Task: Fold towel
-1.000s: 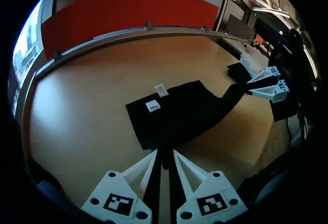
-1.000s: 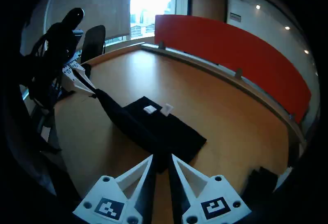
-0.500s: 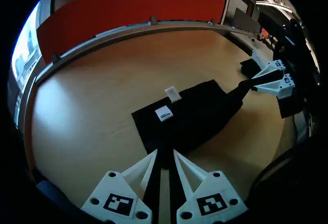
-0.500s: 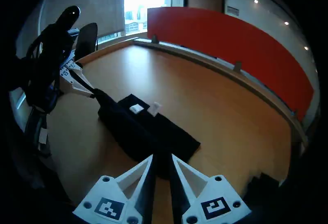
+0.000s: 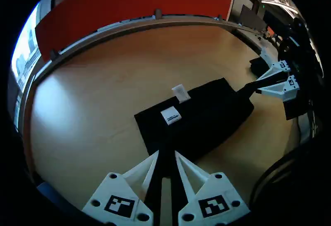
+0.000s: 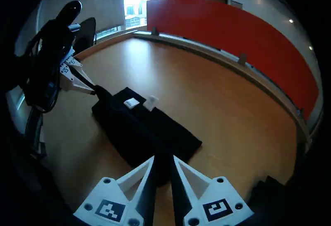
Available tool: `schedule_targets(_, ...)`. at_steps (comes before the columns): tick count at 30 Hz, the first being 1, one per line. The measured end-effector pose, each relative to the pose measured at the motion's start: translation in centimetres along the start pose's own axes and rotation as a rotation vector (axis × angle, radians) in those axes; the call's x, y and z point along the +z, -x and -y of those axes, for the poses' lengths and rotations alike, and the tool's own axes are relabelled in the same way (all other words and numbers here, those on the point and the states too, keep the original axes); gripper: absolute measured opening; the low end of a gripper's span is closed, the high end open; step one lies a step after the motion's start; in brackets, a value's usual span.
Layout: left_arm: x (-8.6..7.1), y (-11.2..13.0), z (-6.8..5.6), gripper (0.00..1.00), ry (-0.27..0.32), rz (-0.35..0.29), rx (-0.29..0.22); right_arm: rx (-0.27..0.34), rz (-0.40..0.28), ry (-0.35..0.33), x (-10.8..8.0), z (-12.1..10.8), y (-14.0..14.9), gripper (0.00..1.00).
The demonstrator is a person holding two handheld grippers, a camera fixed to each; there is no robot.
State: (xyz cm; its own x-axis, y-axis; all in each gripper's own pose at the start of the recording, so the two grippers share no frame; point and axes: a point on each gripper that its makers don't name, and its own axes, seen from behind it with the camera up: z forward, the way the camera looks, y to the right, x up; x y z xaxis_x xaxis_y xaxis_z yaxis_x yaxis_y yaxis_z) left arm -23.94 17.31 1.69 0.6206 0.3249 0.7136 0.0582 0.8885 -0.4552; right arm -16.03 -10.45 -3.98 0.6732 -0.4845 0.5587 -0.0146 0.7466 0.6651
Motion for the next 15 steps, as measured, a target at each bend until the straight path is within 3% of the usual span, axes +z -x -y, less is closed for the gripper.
schedule_targets(15, 3.7, -0.1, 0.8, 0.12, -0.004, 0.014, -0.016, 0.043, 0.047, 0.000, 3.1, -1.5, 1.3, 0.19)
